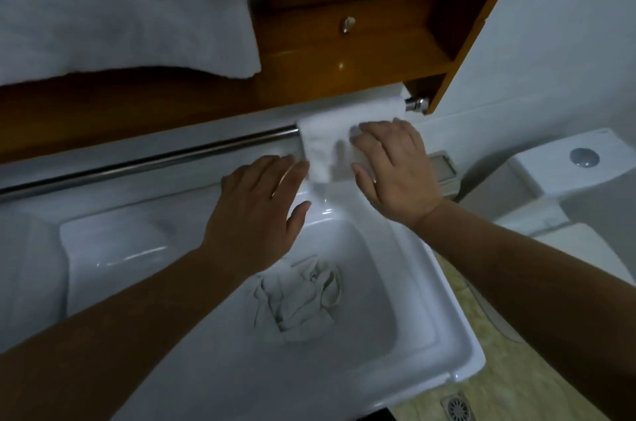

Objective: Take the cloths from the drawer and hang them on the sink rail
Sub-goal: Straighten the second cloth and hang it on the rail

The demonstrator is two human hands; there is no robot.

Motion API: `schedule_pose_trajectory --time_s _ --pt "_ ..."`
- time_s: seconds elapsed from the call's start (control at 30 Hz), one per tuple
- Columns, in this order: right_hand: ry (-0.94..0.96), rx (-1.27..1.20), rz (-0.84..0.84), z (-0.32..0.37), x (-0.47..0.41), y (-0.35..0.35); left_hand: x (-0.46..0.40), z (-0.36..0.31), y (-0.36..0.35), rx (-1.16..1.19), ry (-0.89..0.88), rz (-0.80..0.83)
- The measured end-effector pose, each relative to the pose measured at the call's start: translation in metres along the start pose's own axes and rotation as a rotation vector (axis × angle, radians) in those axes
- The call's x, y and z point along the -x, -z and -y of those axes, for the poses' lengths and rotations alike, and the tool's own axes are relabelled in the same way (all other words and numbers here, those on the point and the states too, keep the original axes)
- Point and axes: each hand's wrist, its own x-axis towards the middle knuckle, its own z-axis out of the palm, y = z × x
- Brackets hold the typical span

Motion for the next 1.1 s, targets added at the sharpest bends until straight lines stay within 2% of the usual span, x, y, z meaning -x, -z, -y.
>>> schedule_pose_trajectory --time_s 0.1,0.27,0.33,0.47,0.6,0.7,0.77,0.97,1.1 --pt "0.017 -0.097 0.089 0.033 0.031 -0.016 0.040 0.004 -0.012 0.019 0.097 0.086" --pt "-0.184 -0.274 0.539 0.091 0.080 -0.066 0.097 0.011 -0.044 -0.012 0.234 0.286" --pt "-0.264 -0.325 0.732 0.108 0.093 -0.082 0.114 0.011 -0.056 -0.048 0.231 0.283" --pt "-0.357 -0.329 1.064 0.131 0.118 -0.110 0.153 0.000 -0.077 -0.074 0.144 0.148" --pt "-0.414 -0.329 1.237 0.143 0.143 -0.136 0.187 0.001 -0.100 -0.075 0.318 0.278" --pt "-0.501 -0.330 1.287 0.152 0.157 -0.150 0.202 0.005 -0.118 -0.031 0.467 0.390" --pt "-0.533 -0.339 1.267 0.159 0.165 -0.159 0.208 0.003 -0.133 -0.005 0.497 0.414" --pt "-0.751 -0.376 1.120 0.163 0.183 -0.171 0.223 -0.012 -0.166 0.051 0.510 0.542" --pt "-0.902 -0.530 0.950 0.159 0.170 -0.155 0.223 -0.017 -0.161 0.077 0.493 0.574"
